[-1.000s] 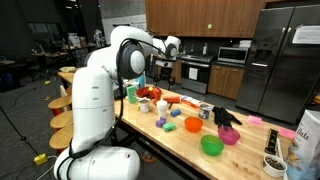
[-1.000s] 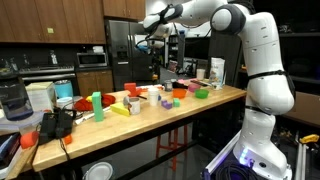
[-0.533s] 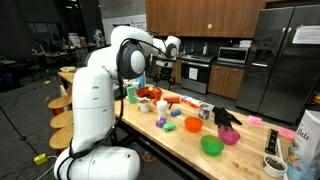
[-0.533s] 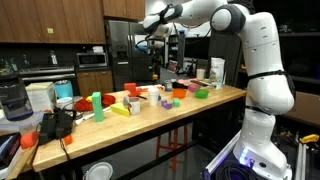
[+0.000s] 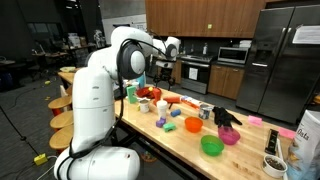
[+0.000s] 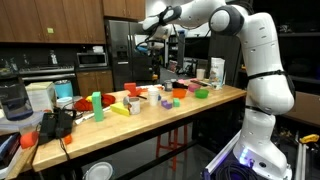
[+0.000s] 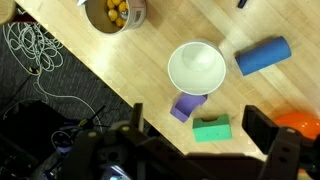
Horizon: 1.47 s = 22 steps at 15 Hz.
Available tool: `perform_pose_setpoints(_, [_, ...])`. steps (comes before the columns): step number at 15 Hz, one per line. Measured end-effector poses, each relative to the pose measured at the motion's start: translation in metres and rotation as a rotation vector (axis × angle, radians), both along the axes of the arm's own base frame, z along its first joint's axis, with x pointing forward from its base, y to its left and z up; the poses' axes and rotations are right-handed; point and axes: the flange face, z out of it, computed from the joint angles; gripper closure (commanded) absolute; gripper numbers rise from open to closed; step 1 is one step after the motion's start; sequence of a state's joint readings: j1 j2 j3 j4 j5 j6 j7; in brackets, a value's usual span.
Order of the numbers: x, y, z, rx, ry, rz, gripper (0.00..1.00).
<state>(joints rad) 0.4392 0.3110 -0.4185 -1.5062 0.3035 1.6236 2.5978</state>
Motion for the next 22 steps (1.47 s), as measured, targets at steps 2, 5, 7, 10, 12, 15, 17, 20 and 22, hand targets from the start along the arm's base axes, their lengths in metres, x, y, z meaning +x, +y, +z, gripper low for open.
perform_pose_setpoints(2, [0.001,-0.001,-0.007,0.0,0.016,-0.003,0.0])
perform_pose_setpoints(5, [0.004,-0.004,-0.019,0.01,0.044,-0.015,0.0])
perform_pose_setpoints(7, [0.007,-0.005,-0.026,0.018,0.061,-0.024,0.0])
perform_pose_setpoints(10, [0.011,-0.007,-0.034,0.03,0.08,-0.034,0.0])
perform_pose_setpoints(12, [0.014,-0.007,-0.038,0.04,0.095,-0.038,0.0])
perform_pose_setpoints(15, [0.019,-0.008,-0.044,0.053,0.121,-0.042,0.0])
perform_pose_setpoints(17, [0.022,-0.006,-0.049,0.07,0.137,-0.031,0.0])
perform_pose_setpoints(20, [0.028,-0.003,-0.055,0.1,0.159,-0.013,0.0])
perform_pose_setpoints(22, [0.031,0.0,-0.059,0.129,0.172,0.001,0.0])
